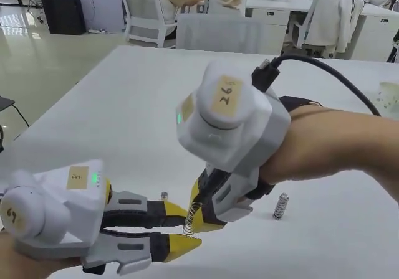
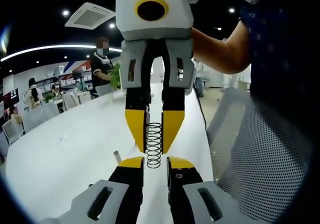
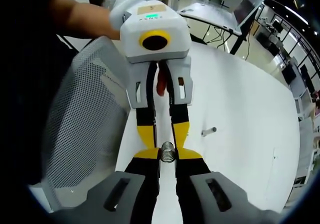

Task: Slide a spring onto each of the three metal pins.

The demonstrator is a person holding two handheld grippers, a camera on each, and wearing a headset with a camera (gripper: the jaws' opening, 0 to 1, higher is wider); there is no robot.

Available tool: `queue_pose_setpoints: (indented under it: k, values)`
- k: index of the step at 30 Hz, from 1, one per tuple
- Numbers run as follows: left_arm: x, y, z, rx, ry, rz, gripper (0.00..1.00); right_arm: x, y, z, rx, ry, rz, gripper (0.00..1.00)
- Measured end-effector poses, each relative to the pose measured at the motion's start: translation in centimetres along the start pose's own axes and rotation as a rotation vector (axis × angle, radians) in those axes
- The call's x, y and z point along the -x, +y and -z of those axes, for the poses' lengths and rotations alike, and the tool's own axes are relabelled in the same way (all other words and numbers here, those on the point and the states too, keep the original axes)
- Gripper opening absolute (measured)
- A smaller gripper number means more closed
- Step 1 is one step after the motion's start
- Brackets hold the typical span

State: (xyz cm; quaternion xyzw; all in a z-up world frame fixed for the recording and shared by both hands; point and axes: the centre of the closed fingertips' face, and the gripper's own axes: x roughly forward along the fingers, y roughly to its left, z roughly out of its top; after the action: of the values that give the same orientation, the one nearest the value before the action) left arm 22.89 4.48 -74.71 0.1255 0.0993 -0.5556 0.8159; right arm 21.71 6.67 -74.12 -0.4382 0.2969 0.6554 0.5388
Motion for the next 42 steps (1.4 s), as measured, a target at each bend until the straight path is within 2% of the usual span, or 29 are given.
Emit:
queue_pose_setpoints:
  k: [8, 17, 24, 35, 42]
  values:
    - [1.0, 1.0, 1.3, 0.034, 0.010, -0.050, 0.21, 0.2, -0.6, 0.7, -0.011, 0.012, 0.011, 0.08]
    - [2.1, 1.7, 2.5, 0.063, 0.015, -0.107, 0.31, 0.5, -1.2, 1.3, -0.029, 0.019, 0.021, 0.08]
    - [3.4, 2.1, 3.6, 0.094, 0.017, -0.161, 0.35, 1.0, -1.9, 2.0, -0.053, 0.023, 0.035, 0.08]
    - [5.0, 2.6, 5.2, 0.135, 0.028, -0.231, 0.45, 2.6, -3.8, 3.6, -0.101, 0.044, 0.079, 0.09]
    - [5.4, 2.7, 5.4, 0.141, 0.027, -0.251, 0.48, 3.3, -5.1, 4.2, -0.121, 0.051, 0.105, 0.09]
